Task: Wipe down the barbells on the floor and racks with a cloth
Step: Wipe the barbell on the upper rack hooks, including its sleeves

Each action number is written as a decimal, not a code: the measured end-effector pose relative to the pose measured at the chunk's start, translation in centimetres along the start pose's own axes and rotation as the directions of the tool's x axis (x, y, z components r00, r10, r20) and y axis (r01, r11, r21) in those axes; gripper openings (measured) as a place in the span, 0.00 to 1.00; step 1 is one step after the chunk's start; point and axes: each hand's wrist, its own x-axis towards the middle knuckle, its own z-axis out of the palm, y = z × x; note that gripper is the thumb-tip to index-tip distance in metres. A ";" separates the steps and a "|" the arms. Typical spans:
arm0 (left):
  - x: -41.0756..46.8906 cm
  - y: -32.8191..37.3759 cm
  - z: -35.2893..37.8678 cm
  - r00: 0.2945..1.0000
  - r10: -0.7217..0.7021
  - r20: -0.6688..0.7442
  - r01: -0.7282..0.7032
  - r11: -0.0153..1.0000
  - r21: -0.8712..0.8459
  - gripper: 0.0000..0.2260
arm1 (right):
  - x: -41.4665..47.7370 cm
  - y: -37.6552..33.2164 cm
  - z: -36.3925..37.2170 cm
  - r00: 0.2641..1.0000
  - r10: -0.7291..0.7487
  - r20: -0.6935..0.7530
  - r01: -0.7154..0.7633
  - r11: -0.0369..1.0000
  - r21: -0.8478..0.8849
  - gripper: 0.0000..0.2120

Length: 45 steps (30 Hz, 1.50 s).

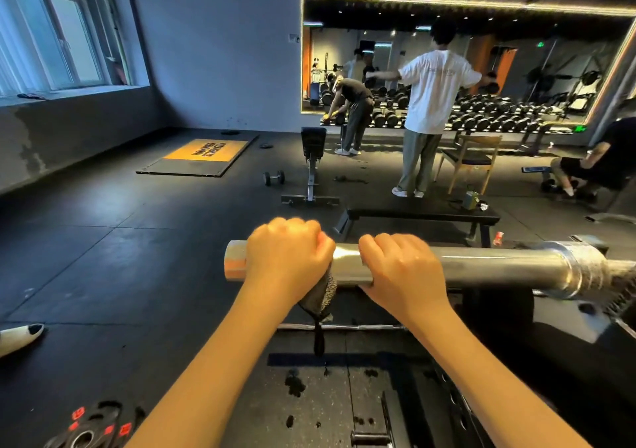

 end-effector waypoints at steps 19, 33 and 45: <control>-0.5 -3.8 0.2 0.996 -0.069 -0.059 0.067 0.997 -0.045 0.20 | 1.5 0.7 -4.7 0.887 0.084 0.454 -0.152 0.982 0.115 0.23; -0.5 -3.2 0.0 1.000 0.026 -0.008 -0.026 1.000 0.007 0.15 | 1.5 1.0 -3.0 0.949 -0.016 0.314 0.018 1.000 -0.004 0.20; -0.7 -2.1 0.1 0.996 0.056 -0.073 -0.061 0.996 -0.063 0.20 | -1.4 0.2 0.9 0.967 0.014 -0.254 -0.035 0.996 -0.077 0.11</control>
